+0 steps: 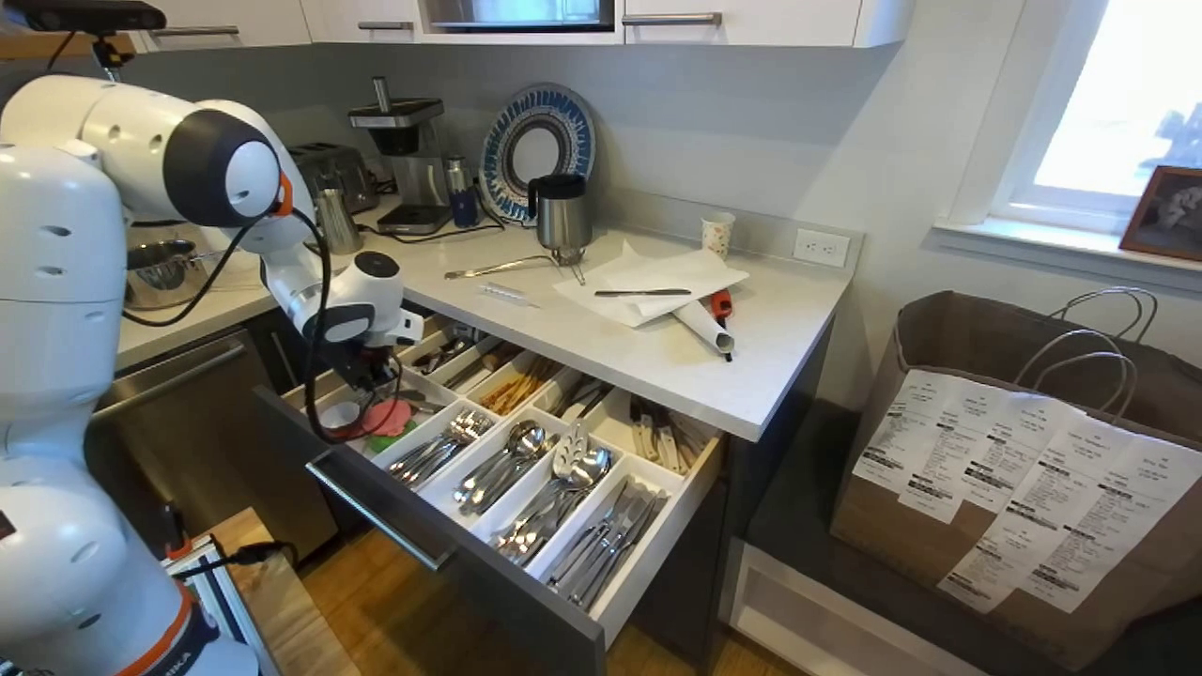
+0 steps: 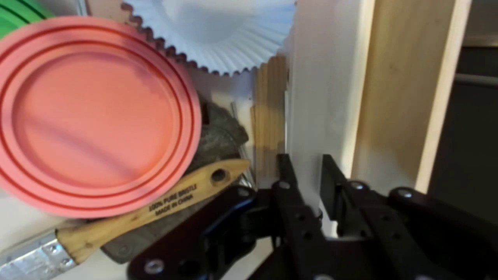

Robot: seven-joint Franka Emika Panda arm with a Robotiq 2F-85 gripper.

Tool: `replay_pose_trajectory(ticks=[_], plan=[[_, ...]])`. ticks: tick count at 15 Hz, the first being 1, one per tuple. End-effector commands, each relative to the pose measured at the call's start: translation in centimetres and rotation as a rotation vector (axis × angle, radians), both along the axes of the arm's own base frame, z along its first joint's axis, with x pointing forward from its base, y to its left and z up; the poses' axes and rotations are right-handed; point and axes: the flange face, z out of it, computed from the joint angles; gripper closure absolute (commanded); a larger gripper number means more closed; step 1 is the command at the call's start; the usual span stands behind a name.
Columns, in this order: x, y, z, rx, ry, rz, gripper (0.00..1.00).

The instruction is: Remove the syringe from the drawer and then put it on the counter

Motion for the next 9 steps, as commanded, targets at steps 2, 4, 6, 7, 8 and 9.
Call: replay_pose_trajectory(ticks=[2, 4, 6, 7, 8, 9], plan=[[-1.9, -2.0, 3.5, -0.006, -0.104, -0.082, 0.95], [-2.7, -2.4, 5.0, -0.006, -0.152, -0.110, 0.95], [-3.6, -2.7, 6.4, -0.011, -0.219, -0.135, 0.95], [-4.1, -2.9, 7.2, -0.017, -0.255, -0.146, 0.95], [-4.5, -3.1, 7.9, -0.022, -0.290, -0.156, 0.95], [-5.1, -3.3, 8.7, -0.031, -0.332, -0.159, 0.95]])
